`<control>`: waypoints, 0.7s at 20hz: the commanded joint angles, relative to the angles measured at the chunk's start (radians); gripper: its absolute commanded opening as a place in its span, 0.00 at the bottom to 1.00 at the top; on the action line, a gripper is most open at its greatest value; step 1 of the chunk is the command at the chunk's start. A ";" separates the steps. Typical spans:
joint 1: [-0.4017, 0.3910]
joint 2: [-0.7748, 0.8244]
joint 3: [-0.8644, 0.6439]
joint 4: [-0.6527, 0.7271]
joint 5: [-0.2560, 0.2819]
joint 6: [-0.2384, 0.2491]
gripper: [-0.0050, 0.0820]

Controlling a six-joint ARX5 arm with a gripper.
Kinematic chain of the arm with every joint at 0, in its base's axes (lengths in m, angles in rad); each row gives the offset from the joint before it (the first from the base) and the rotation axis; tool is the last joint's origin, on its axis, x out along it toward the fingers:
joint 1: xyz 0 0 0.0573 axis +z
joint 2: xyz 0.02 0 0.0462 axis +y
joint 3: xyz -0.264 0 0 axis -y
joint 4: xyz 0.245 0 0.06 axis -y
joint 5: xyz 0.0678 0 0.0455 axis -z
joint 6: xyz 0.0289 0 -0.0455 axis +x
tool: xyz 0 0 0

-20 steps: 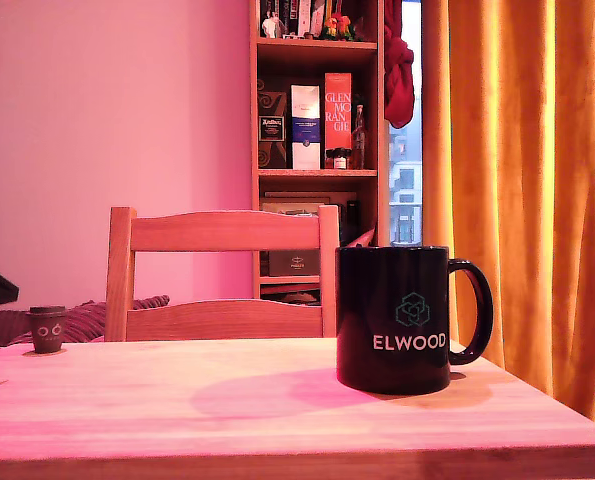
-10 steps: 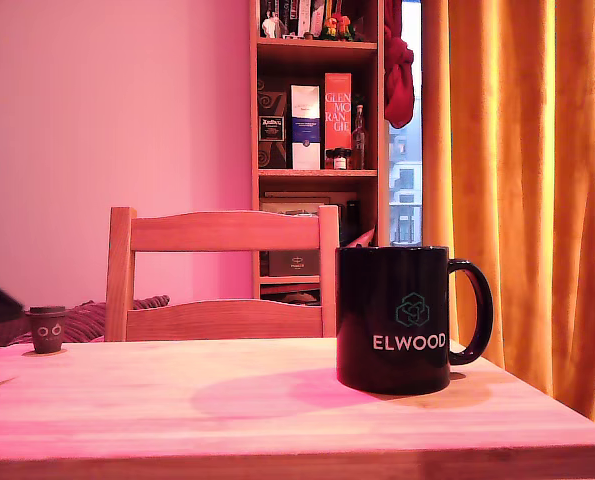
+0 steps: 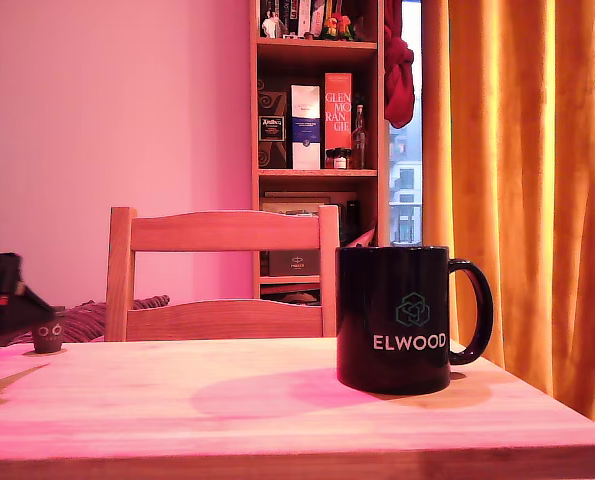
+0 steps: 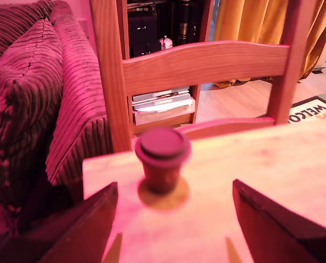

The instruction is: Pick up the coffee capsules on the table and drop them inside the coffee cup

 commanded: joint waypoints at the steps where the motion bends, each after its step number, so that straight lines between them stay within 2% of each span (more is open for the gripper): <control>1: -0.003 0.034 0.023 0.012 0.002 0.011 0.75; 8: -0.003 0.143 0.133 0.005 0.011 0.020 0.75; 14: -0.003 0.188 0.212 -0.067 0.013 0.028 0.75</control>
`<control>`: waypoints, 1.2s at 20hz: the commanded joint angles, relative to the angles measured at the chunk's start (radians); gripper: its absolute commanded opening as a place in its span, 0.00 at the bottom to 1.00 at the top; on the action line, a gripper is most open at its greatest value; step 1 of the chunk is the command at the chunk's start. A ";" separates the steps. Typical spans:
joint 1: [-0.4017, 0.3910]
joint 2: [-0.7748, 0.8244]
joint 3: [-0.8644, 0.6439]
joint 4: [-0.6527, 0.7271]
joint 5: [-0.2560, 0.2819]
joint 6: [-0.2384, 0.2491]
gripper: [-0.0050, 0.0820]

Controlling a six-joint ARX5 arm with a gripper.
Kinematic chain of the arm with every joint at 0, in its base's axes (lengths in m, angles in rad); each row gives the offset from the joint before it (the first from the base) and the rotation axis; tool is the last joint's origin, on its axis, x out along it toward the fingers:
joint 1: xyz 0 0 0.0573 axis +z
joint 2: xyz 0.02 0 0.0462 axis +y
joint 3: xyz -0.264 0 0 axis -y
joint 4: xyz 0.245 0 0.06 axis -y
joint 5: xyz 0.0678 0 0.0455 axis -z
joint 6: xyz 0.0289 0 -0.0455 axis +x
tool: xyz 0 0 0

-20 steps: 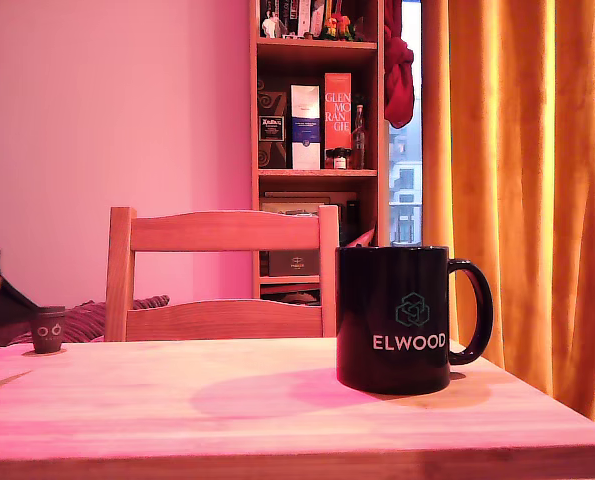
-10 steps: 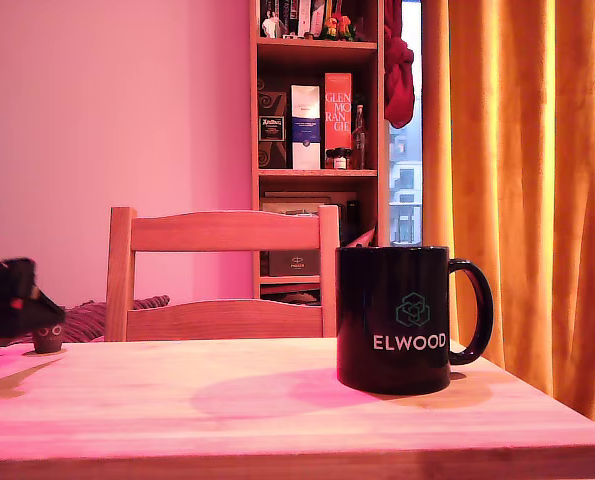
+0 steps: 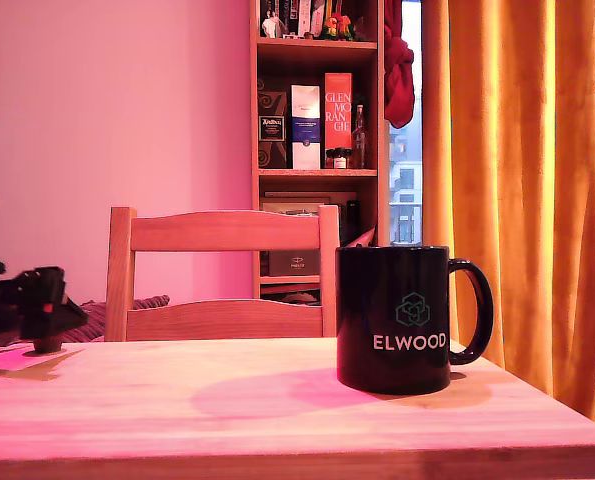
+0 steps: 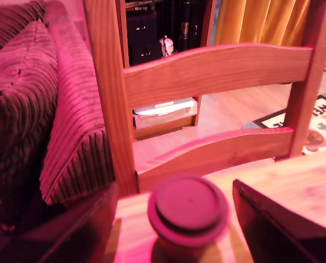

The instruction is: Pick up the coffee capsules on the table and drop them inside the coffee cup

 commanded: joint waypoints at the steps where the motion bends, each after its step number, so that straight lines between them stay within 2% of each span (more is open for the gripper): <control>1: -0.003 0.023 0.011 -0.010 0.004 0.006 0.75; 6: -0.003 0.023 0.015 -0.030 0.004 0.021 0.74; 7: -0.003 0.023 0.015 -0.036 0.004 0.028 0.69; 11: -0.003 0.023 0.015 -0.057 0.027 0.034 0.28; 12: -0.003 0.023 0.015 -0.054 0.027 0.035 0.23; 17: -0.003 0.020 0.018 -0.041 0.032 0.031 0.20; 24: -0.003 -0.116 0.018 -0.115 0.131 0.012 0.20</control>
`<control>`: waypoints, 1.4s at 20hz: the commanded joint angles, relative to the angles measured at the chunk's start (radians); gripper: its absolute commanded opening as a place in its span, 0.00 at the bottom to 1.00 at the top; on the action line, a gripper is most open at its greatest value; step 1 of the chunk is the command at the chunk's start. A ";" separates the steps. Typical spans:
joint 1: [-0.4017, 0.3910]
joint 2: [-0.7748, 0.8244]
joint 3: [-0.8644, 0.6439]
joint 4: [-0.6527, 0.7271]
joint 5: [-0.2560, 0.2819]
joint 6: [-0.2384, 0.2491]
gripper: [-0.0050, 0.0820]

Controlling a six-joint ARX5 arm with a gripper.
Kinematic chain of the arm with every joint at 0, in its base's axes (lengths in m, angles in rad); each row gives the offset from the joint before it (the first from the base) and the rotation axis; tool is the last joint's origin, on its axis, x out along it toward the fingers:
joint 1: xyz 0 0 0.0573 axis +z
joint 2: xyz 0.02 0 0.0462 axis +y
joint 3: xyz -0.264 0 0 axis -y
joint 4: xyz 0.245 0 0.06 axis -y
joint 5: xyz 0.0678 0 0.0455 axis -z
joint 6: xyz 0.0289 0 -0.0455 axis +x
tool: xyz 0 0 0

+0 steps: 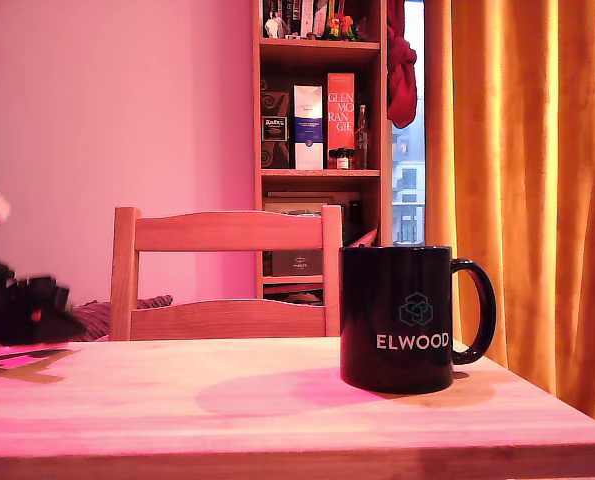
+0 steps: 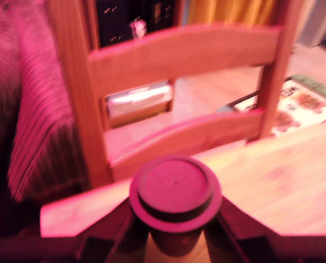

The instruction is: Pick up the coffee capsules on the table and drop them inside the coffee cup

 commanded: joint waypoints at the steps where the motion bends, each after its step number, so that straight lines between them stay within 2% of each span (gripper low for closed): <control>1: -0.003 -0.073 0.004 -0.033 0.026 -0.009 0.20; 4: -0.003 -0.175 0.004 -0.141 0.032 -0.011 0.20; 8: -0.003 -0.325 0.004 -0.228 0.055 -0.050 0.20; 13: -0.003 -0.513 0.004 -0.386 0.058 -0.050 0.20; 18: -0.030 -0.612 0.004 -0.491 0.073 -0.050 0.20; 21: -0.086 -0.622 0.004 -0.492 0.073 -0.050 0.20; 27: -0.270 -0.622 0.004 -0.484 0.072 -0.053 0.20; 28: -0.296 -0.622 0.004 -0.478 0.072 -0.067 0.20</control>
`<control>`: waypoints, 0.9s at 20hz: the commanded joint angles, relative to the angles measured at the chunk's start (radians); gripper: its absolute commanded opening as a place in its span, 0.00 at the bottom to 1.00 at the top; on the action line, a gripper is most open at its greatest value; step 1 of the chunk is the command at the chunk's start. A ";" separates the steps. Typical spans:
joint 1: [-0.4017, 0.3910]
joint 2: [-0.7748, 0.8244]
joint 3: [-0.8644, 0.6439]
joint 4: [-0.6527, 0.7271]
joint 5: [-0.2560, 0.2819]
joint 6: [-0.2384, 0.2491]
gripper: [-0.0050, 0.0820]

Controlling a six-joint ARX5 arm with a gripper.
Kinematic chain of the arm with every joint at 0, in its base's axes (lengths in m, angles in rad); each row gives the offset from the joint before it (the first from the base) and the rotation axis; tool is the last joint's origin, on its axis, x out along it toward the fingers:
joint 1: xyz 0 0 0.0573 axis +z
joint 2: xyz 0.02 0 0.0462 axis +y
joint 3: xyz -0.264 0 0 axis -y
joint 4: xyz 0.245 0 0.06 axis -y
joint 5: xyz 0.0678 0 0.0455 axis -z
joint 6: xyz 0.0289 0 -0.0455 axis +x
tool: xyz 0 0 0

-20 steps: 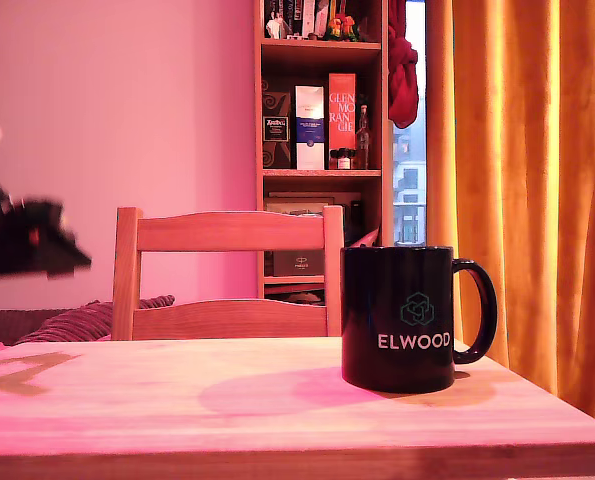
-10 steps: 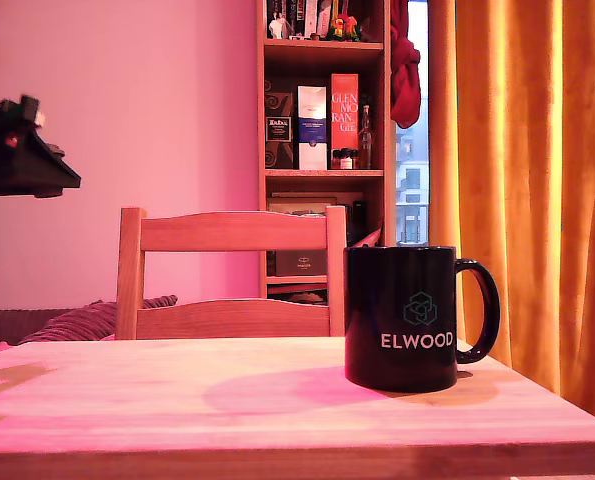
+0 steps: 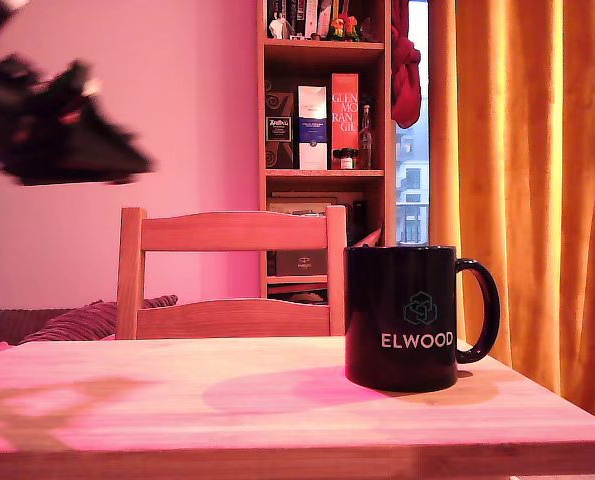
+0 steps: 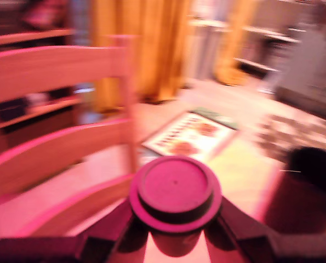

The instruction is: Pick up the coffee capsules on the table and drop them inside the coffee cup

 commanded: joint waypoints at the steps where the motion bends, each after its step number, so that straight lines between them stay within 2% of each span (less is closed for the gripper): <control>1: -0.032 -0.007 -0.003 0.020 0.003 -0.023 0.20; 10: -0.275 -0.006 -0.003 0.027 -0.001 -0.021 0.20; 14: -0.323 -0.006 -0.003 0.026 -0.008 -0.021 0.20; 18: -0.336 -0.006 -0.003 0.019 -0.008 -0.021 0.20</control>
